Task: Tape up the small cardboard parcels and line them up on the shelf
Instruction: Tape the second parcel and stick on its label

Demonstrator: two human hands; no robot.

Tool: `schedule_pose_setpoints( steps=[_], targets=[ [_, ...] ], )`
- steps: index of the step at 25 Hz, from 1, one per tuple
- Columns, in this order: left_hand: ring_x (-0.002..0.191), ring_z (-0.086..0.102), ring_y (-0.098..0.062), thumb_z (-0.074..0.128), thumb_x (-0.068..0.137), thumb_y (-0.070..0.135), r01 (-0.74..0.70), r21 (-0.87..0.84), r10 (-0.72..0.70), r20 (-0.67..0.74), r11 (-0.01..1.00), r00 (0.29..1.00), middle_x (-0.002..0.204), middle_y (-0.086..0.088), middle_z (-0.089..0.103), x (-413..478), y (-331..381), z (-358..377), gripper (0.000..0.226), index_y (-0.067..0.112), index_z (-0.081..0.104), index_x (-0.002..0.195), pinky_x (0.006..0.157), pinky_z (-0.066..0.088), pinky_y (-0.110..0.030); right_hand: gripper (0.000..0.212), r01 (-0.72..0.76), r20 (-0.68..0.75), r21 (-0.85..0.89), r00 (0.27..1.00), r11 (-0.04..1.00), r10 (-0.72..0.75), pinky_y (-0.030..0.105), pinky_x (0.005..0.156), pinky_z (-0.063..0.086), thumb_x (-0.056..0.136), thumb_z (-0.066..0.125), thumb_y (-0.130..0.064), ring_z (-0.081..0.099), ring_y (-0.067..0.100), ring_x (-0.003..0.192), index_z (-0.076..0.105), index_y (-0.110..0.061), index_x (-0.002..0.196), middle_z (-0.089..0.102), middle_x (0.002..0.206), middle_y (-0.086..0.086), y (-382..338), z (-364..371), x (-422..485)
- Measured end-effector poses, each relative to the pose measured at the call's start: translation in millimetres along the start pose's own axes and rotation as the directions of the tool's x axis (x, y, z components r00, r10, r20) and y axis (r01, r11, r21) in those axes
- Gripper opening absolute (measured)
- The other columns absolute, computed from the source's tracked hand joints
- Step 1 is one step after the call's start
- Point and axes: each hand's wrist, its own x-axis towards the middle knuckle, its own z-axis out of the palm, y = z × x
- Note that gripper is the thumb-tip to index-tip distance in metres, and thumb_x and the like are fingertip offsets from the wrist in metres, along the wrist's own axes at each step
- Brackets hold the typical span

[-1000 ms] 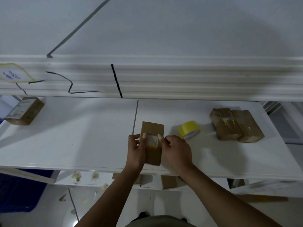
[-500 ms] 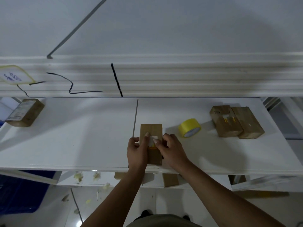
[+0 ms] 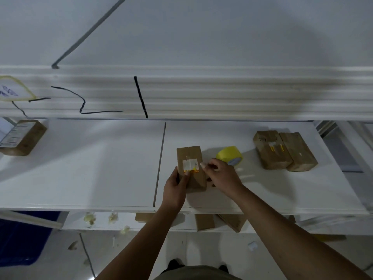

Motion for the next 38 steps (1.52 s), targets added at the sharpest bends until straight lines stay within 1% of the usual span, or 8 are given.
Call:
schedule_pose_setpoints(
  steps=[6, 10, 13, 16, 20, 26, 31, 38],
  targets=[
    [0.141, 0.044, -0.033, 0.041, 0.108, 0.056, 0.034, 0.640, 0.012, -0.067, 0.767, 0.998, 0.151, -0.011, 0.051, 21.3, -11.2, -2.1, 0.057, 0.018, 0.049, 0.150, 0.118, 0.040, -0.053, 0.018, 0.253, -0.439, -0.231, 0.834, 0.939, -0.333, 0.041, 0.070, 0.054, 0.098, 0.063, -0.035, 0.065, 0.027, 0.081, 0.069, -0.021, 0.088, 0.068, 0.086, -0.001, 7.1, -50.6, 12.3],
    [0.139, 0.042, -0.033, 0.046, 0.108, 0.055, 0.068, 0.735, 0.079, -0.164, 0.675, 0.983, 0.150, -0.014, 0.046, 16.7, 0.3, 0.9, 0.061, 0.017, 0.042, 0.155, 0.115, 0.042, -0.048, 0.034, 0.068, -0.137, -0.536, 0.976, 0.842, -0.167, 0.046, 0.109, 0.040, 0.096, 0.065, -0.051, 0.046, 0.032, 0.132, 0.072, -0.029, 0.122, 0.056, 0.136, -0.001, 17.4, -77.8, 40.7],
    [0.098, 0.068, -0.016, 0.056, 0.107, 0.030, -0.192, 0.555, 0.294, -0.100, 0.809, 0.951, 0.107, 0.006, 0.069, 3.9, 16.2, 22.8, 0.021, 0.022, 0.065, 0.123, 0.079, 0.058, -0.034, 0.046, 0.070, 0.075, -0.573, 0.997, 0.817, -0.032, 0.044, 0.111, 0.034, 0.094, 0.061, -0.062, 0.036, 0.028, 0.140, 0.062, -0.034, 0.130, 0.051, 0.142, -0.002, 19.9, -82.0, 51.0],
    [0.068, 0.069, -0.012, 0.058, 0.106, 0.022, 0.305, 0.016, -0.297, 0.285, 0.952, 0.911, 0.079, 0.007, 0.078, -8.6, 36.6, 61.9, 0.019, 0.011, 0.074, 0.110, 0.060, 0.054, -0.027, 0.041, 0.084, 0.101, -0.521, 0.994, 0.849, -0.036, 0.040, 0.088, 0.041, 0.092, 0.068, -0.058, 0.050, 0.028, 0.115, 0.058, -0.020, 0.106, 0.057, 0.110, 0.002, 14.8, -75.3, 57.7],
    [0.096, 0.073, -0.034, 0.055, 0.109, 0.033, 0.844, -0.408, -0.657, 0.535, 0.350, 0.531, 0.116, -0.026, 0.074, -4.2, 48.7, 102.1, 0.047, -0.007, 0.057, 0.133, 0.080, 0.061, -0.037, 0.035, 0.059, 0.065, -0.345, 0.997, 0.937, -0.039, 0.033, 0.059, 0.032, 0.088, 0.075, -0.037, 0.051, 0.023, 0.079, 0.056, -0.007, 0.089, 0.051, 0.081, 0.001, 19.0, -74.6, 51.2],
    [0.097, 0.066, -0.027, 0.054, 0.107, 0.049, 0.736, -0.626, -0.701, 0.403, 0.258, 0.588, 0.120, -0.015, 0.066, 40.1, 54.0, 125.6, 0.055, -0.001, 0.056, 0.130, 0.104, 0.056, -0.034, 0.040, 0.153, -0.020, -0.346, 0.985, 0.926, -0.170, 0.030, 0.058, 0.029, 0.083, 0.078, -0.034, 0.045, 0.013, 0.074, 0.039, -0.027, 0.072, 0.049, 0.078, -0.006, 17.3, -95.0, 32.2],
    [0.071, 0.067, -0.015, 0.064, 0.105, 0.031, 0.729, -0.639, -0.743, 0.360, 0.244, 0.564, 0.086, -0.002, 0.072, 65.1, 64.6, 129.1, 0.028, 0.005, 0.070, 0.095, 0.060, 0.061, -0.024, 0.038, 0.179, -0.047, -0.374, 0.976, 0.910, -0.211, 0.033, 0.061, 0.032, 0.081, 0.077, -0.038, 0.052, 0.022, 0.077, 0.042, -0.025, 0.072, 0.051, 0.078, -0.002, -7.3, -108.1, 20.6],
    [0.094, 0.082, -0.020, 0.062, 0.106, 0.023, 0.516, -0.678, -0.408, 0.332, 0.523, 0.850, 0.108, -0.006, 0.083, 41.9, 94.6, 124.0, 0.024, 0.014, 0.064, 0.128, 0.074, 0.060, -0.033, 0.019, -0.002, -0.087, 0.080, 0.996, 0.997, 0.009, 0.020, 0.075, 0.047, 0.079, 0.088, -0.045, 0.066, -0.017, 0.075, 0.071, -0.039, 0.087, 0.073, 0.080, -0.034, -33.2, -196.2, 9.5]
  ],
)
